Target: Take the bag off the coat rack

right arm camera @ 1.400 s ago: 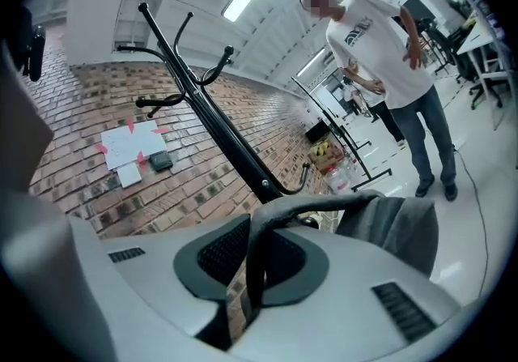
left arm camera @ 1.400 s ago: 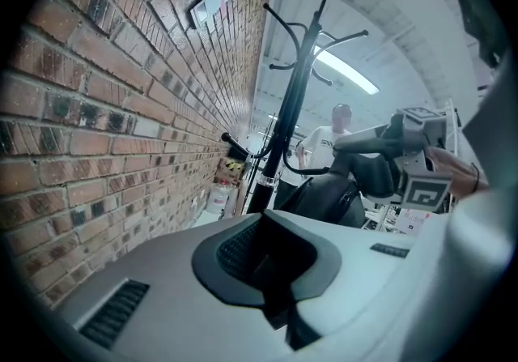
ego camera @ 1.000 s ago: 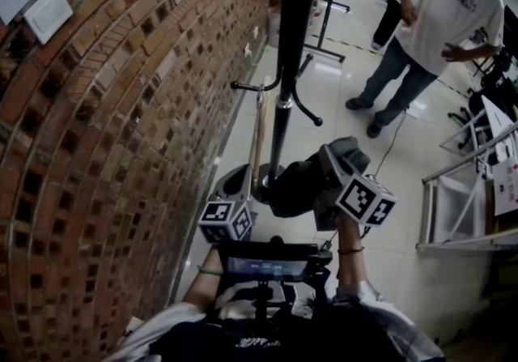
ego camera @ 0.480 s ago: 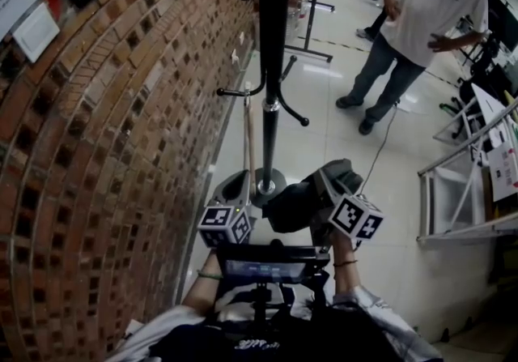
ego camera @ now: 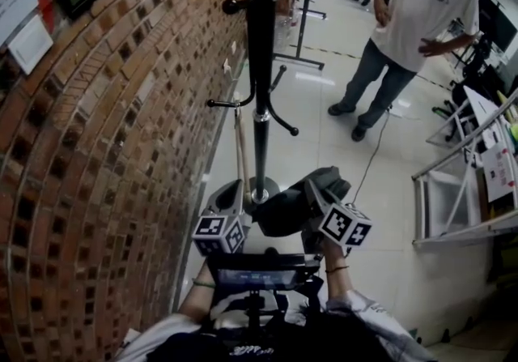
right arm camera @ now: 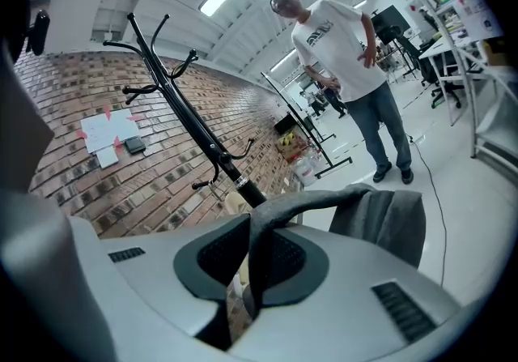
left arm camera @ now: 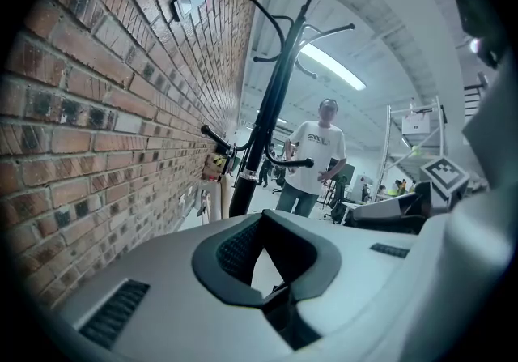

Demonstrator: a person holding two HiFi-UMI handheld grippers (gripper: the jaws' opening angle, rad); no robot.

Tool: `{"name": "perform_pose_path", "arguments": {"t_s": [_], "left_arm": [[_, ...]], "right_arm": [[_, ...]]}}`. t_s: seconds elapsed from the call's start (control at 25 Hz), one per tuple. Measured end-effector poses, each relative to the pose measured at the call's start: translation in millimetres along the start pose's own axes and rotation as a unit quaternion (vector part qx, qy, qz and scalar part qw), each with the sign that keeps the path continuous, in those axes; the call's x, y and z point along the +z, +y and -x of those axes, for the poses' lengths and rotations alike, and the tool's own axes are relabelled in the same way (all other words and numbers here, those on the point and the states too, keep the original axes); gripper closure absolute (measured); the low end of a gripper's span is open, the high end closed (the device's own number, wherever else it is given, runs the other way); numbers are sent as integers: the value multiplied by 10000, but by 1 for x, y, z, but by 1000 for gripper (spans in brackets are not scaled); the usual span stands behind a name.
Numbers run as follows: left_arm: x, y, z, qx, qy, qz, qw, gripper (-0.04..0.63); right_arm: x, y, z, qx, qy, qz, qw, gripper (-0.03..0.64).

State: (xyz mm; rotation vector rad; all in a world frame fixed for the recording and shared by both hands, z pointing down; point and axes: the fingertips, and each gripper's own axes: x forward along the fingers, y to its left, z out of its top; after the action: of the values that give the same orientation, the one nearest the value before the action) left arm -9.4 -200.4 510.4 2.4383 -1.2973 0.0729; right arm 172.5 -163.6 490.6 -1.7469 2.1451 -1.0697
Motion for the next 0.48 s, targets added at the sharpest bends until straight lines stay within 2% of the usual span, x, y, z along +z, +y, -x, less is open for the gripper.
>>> {"name": "perform_pose_path", "arguments": {"t_s": [0.48], "left_arm": [[2,-6,-6,-1,-19,-5,10000,586]], "right_arm": [[4,-12,0,-124,62,142,9998,584]]}}
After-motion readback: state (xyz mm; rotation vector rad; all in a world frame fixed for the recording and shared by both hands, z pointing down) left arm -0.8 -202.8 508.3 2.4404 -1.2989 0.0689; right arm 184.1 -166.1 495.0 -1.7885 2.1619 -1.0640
